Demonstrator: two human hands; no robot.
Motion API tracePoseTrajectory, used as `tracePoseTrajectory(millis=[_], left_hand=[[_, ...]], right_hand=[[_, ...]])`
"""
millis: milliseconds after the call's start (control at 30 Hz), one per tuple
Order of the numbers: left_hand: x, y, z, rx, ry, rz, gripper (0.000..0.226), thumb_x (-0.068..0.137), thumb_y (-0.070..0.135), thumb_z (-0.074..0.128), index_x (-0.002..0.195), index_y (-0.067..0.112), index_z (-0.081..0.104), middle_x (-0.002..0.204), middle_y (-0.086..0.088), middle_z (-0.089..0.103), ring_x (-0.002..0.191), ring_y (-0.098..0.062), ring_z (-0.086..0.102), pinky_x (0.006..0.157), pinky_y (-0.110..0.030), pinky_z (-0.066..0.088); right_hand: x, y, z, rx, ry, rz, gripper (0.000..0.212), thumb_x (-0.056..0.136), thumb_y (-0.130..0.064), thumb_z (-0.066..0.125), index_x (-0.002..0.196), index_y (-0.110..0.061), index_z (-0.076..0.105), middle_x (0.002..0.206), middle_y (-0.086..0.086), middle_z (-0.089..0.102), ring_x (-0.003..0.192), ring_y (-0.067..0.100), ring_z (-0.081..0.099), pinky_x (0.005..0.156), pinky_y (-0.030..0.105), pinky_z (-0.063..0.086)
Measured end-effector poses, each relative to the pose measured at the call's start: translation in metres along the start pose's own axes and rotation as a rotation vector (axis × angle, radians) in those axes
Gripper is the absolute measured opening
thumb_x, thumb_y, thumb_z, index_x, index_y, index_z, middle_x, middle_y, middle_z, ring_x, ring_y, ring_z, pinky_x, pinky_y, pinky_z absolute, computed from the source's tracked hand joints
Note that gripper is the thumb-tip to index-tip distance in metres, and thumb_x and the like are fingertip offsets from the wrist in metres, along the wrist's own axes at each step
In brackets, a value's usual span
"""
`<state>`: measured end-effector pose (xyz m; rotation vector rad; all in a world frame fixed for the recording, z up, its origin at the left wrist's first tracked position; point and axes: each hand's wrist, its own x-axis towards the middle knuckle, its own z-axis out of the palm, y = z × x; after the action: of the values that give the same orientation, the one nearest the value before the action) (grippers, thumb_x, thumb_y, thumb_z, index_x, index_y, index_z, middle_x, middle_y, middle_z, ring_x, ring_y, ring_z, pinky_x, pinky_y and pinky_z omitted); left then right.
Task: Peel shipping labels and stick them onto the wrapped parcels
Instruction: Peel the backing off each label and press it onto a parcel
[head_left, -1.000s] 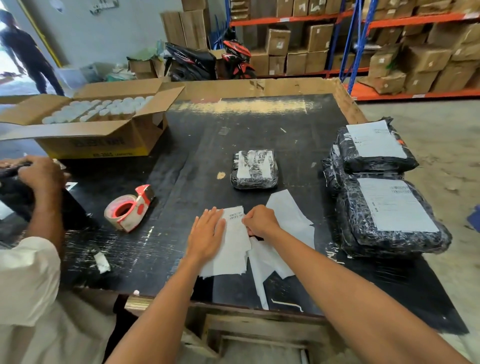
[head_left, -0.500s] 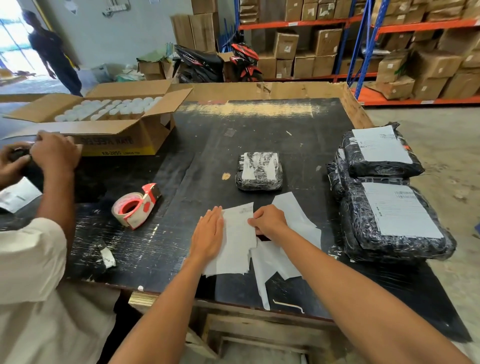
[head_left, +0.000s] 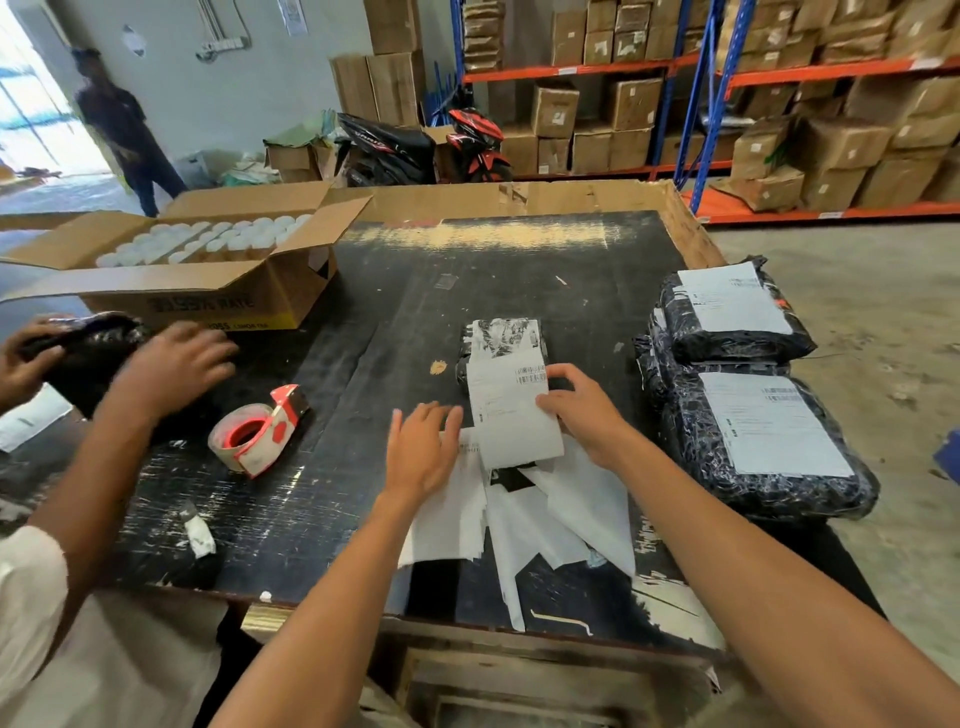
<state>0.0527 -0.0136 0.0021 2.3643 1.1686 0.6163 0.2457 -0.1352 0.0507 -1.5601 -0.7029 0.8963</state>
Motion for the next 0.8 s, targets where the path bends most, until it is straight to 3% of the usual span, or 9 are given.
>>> tracePoseTrajectory(millis=[33, 100, 167, 267, 367, 467, 567, 800], left_hand=[[0.002, 0.018, -0.004, -0.299, -0.05, -0.045, 0.06, 0.1, 0.063, 0.029, 0.106, 0.022, 0.072, 0.118, 0.002, 0.072, 0.114, -0.015, 0.064, 0.105, -0.04, 0.044], [0.004, 0.047, -0.006, -0.819, -0.186, -0.174, 0.053, 0.099, 0.063, 0.038, 0.108, 0.026, 0.074, 0.109, 0.004, 0.077, 0.1, -0.014, 0.072, 0.084, -0.03, 0.057], [0.007, 0.063, -0.002, -1.027, -0.199, -0.188, 0.032, 0.099, 0.043, 0.057, 0.114, 0.02, 0.074, 0.11, 0.001, 0.078, 0.101, -0.02, 0.074, 0.077, -0.031, 0.061], [0.009, 0.072, 0.008, -1.069, -0.202, -0.145, 0.021, 0.095, 0.02, 0.069, 0.111, 0.009, 0.073, 0.107, -0.006, 0.078, 0.101, -0.027, 0.074, 0.079, -0.034, 0.061], [0.01, 0.076, 0.016, -1.085, -0.294, -0.142, 0.025, 0.093, 0.019, 0.071, 0.114, 0.006, 0.073, 0.11, -0.009, 0.077, 0.102, -0.028, 0.074, 0.083, -0.038, 0.061], [0.011, 0.081, 0.018, -1.152, -0.33, -0.189, 0.027, 0.091, 0.022, 0.074, 0.113, 0.007, 0.073, 0.11, -0.01, 0.077, 0.1, -0.028, 0.075, 0.08, -0.039, 0.061], [0.014, 0.086, 0.017, -1.184, -0.338, -0.216, 0.028, 0.089, 0.02, 0.075, 0.11, 0.003, 0.073, 0.106, -0.014, 0.078, 0.093, -0.027, 0.076, 0.072, -0.034, 0.06], [0.018, 0.084, 0.015, -1.149, -0.348, -0.185, 0.018, 0.089, 0.017, 0.075, 0.104, 0.007, 0.077, 0.102, -0.011, 0.079, 0.091, -0.025, 0.077, 0.069, -0.029, 0.06]], right_hand=[[-0.001, 0.0, -0.005, 0.007, -0.013, -0.01, 0.03, 0.093, -0.002, 0.06, 0.108, -0.028, 0.061, 0.104, 0.004, 0.075, 0.097, 0.023, 0.072, 0.083, 0.042, 0.061], [-0.003, 0.001, -0.011, 0.024, -0.062, -0.024, 0.027, 0.094, -0.004, 0.062, 0.111, -0.025, 0.062, 0.102, 0.005, 0.076, 0.094, 0.021, 0.074, 0.075, 0.035, 0.061], [-0.006, 0.002, -0.017, 0.015, -0.105, -0.045, 0.021, 0.096, -0.007, 0.064, 0.11, -0.022, 0.064, 0.103, 0.007, 0.076, 0.093, 0.02, 0.075, 0.073, 0.032, 0.059], [-0.008, 0.003, -0.027, 0.023, -0.051, -0.115, 0.011, 0.1, -0.017, 0.063, 0.11, -0.016, 0.068, 0.107, 0.007, 0.076, 0.097, 0.021, 0.074, 0.079, 0.035, 0.061], [-0.009, 0.002, -0.041, 0.036, 0.061, -0.18, 0.008, 0.099, -0.015, 0.065, 0.106, -0.013, 0.068, 0.097, 0.009, 0.076, 0.088, 0.022, 0.071, 0.078, 0.037, 0.058], [-0.011, 0.003, -0.051, 0.054, 0.035, -0.188, 0.008, 0.096, -0.011, 0.069, 0.104, -0.011, 0.069, 0.09, 0.016, 0.075, 0.078, 0.02, 0.067, 0.072, 0.032, 0.057], [-0.013, 0.003, -0.056, 0.065, 0.006, -0.192, 0.005, 0.095, -0.012, 0.07, 0.1, -0.014, 0.072, 0.08, 0.006, 0.075, 0.068, 0.013, 0.065, 0.064, 0.023, 0.056], [-0.011, 0.001, -0.061, 0.052, 0.048, -0.241, 0.014, 0.103, -0.013, 0.059, 0.103, -0.008, 0.072, 0.083, 0.01, 0.075, 0.064, 0.016, 0.068, 0.055, 0.02, 0.052]])
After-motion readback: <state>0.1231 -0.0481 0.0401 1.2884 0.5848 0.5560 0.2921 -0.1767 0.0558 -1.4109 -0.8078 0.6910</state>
